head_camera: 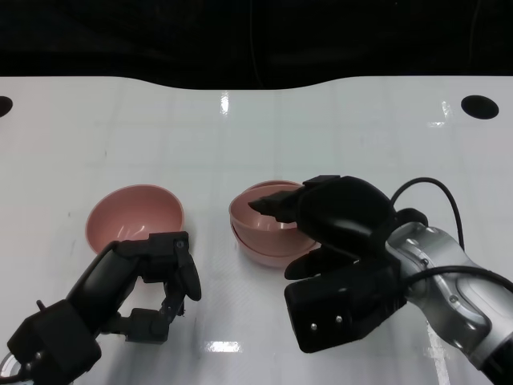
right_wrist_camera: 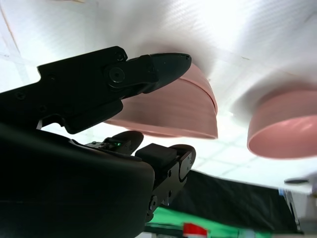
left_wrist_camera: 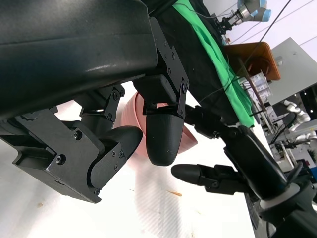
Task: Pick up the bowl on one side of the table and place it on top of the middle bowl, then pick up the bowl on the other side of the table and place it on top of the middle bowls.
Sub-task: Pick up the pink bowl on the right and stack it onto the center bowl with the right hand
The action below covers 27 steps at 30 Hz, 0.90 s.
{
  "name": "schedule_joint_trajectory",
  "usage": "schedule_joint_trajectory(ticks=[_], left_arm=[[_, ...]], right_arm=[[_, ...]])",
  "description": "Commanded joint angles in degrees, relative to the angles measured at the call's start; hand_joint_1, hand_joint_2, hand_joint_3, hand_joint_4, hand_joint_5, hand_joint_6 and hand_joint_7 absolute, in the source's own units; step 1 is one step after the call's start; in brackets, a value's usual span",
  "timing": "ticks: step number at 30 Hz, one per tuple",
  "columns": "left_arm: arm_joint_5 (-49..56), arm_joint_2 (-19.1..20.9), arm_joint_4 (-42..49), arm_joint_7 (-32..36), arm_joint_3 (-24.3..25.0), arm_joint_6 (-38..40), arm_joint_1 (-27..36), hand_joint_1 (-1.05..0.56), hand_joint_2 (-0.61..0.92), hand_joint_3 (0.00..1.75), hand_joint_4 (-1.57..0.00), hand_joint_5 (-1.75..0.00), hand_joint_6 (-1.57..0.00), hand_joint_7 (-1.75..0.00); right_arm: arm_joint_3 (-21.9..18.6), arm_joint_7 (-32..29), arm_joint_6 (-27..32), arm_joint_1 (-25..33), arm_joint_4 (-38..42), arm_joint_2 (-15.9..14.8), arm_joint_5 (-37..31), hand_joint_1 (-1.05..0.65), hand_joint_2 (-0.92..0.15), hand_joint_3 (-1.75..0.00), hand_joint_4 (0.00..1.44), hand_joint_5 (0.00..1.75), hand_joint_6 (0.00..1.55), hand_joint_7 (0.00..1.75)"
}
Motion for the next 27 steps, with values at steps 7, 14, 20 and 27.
schedule_joint_trajectory(ticks=[7, 14, 20, 27], left_arm=[[-0.3, 1.0, -1.6, 0.4, 0.3, 1.8, 0.6, -0.06, 0.42, 1.33, -0.75, -1.67, -0.78, -1.50], [-1.3, 0.8, -0.3, -0.1, 0.6, 0.3, 0.3, -0.05, 0.42, 1.31, -0.75, -1.66, -0.77, -1.51], [-0.9, 0.6, 1.9, 0.6, 0.8, -2.6, -0.2, -0.05, 0.44, 1.30, -0.77, -1.60, -0.78, -1.46], [-0.3, 0.9, 1.0, 1.6, 1.1, -1.2, 0.1, -0.07, 0.45, 1.26, -0.76, -1.58, -0.79, -1.39]], right_arm=[[-5.3, -5.8, -2.4, 5.6, -6.3, -3.4, 1.8, -0.80, -0.92, -0.22, 0.19, 0.20, 0.19, 0.00], [-8.8, -10.4, -7.6, 9.8, -9.0, -5.0, 4.1, -0.70, -0.92, -0.14, 0.24, 0.32, 0.24, 0.03], [-10.5, -16.5, -13.1, 12.6, -9.0, -6.2, 3.4, -0.56, -0.92, -0.08, 0.28, 0.72, 0.44, 0.13], [-12.5, -21.6, -17.9, 16.3, -9.2, -6.8, 4.9, -0.43, -0.91, -0.05, 0.46, 0.94, 0.66, 0.27]])
